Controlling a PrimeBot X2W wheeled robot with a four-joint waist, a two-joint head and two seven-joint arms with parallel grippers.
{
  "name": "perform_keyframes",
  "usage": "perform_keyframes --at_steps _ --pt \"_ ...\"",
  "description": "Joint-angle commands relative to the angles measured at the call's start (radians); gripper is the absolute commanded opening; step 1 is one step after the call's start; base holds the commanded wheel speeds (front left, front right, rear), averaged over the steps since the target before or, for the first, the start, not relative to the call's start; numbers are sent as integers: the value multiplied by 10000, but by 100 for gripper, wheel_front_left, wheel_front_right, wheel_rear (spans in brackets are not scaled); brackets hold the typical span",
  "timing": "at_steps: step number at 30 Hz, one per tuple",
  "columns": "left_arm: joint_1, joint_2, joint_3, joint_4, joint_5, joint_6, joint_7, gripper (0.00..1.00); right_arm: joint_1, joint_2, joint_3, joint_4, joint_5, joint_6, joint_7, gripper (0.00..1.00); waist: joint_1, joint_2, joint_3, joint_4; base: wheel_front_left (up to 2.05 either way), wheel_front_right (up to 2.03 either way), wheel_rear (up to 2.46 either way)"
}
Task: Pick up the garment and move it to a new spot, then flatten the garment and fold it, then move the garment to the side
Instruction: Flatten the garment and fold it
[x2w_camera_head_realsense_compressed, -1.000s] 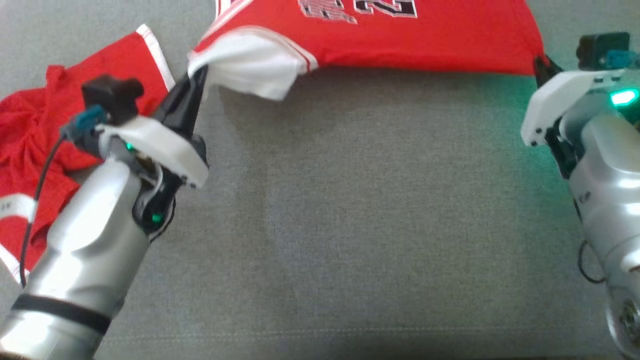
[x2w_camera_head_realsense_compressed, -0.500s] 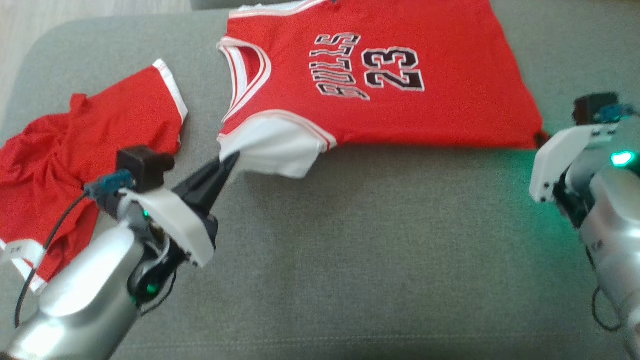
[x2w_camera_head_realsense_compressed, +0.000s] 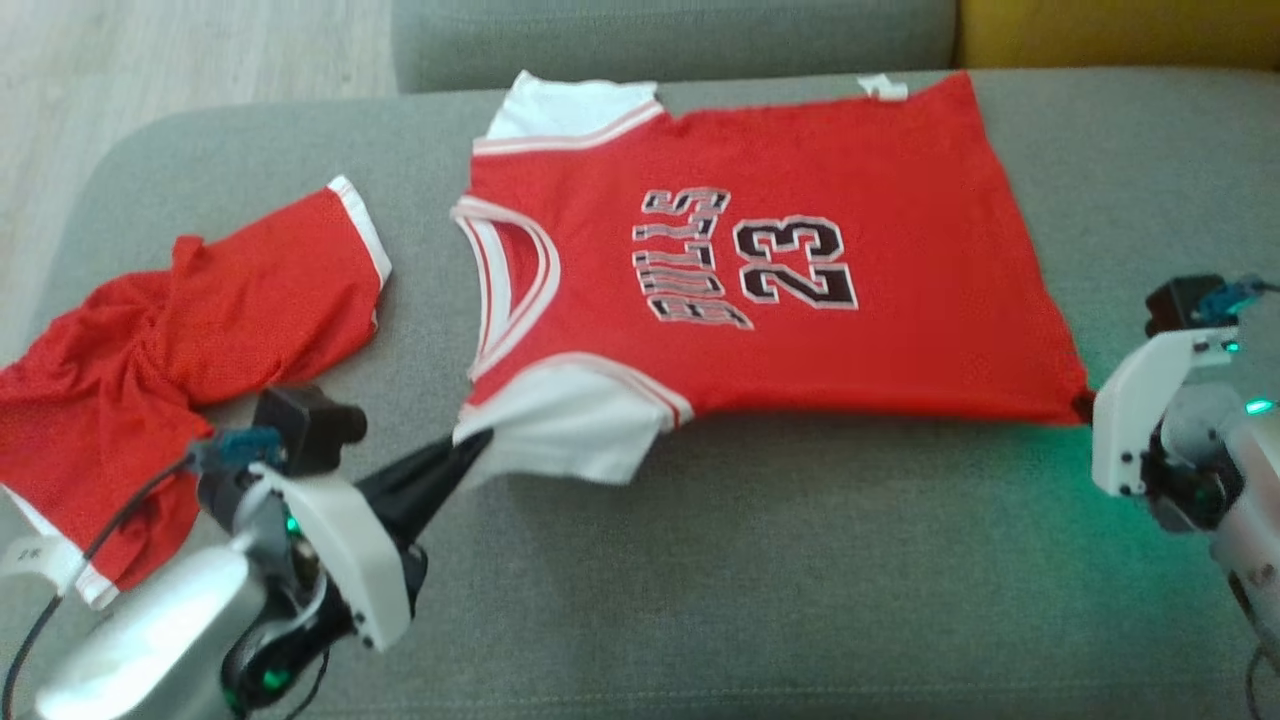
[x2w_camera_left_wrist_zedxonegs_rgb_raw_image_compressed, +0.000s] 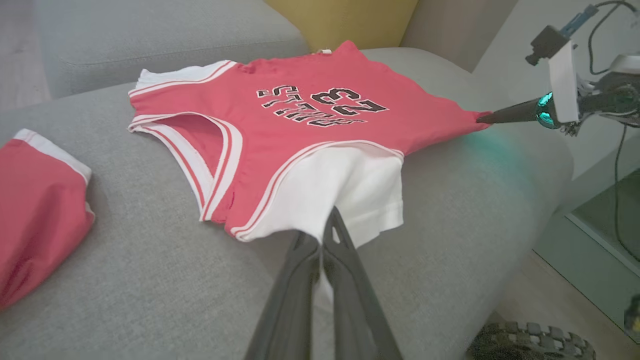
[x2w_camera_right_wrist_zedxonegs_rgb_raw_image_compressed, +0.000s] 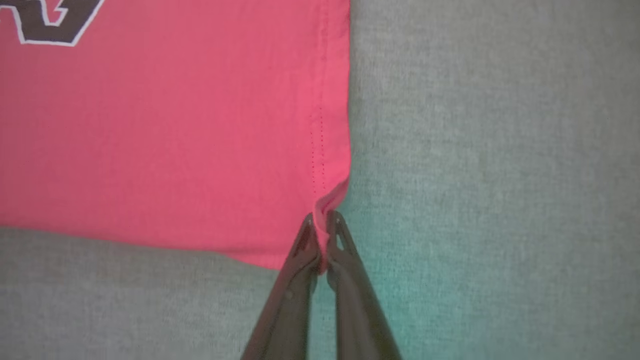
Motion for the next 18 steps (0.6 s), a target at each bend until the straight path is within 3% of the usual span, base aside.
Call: perform_keyframes --at_steps 1,12,18 --pt "-263 569 396 -420 -126 44 73 0 165 -385 127 -387 199 65 255 0 0 -1 -161 -9 0 0 0" --pt "413 1372 96 -1718 -536 63 824 0 1356 -1082 -24 -1692 1129 65 2680 0 0 -1 -612 -44 0 0 0" --pt "227 1571 94 -1993 -391 167 1068 0 1422 -1123 -709 -2346 909 65 3118 0 0 -1 -391 -89 0 0 0"
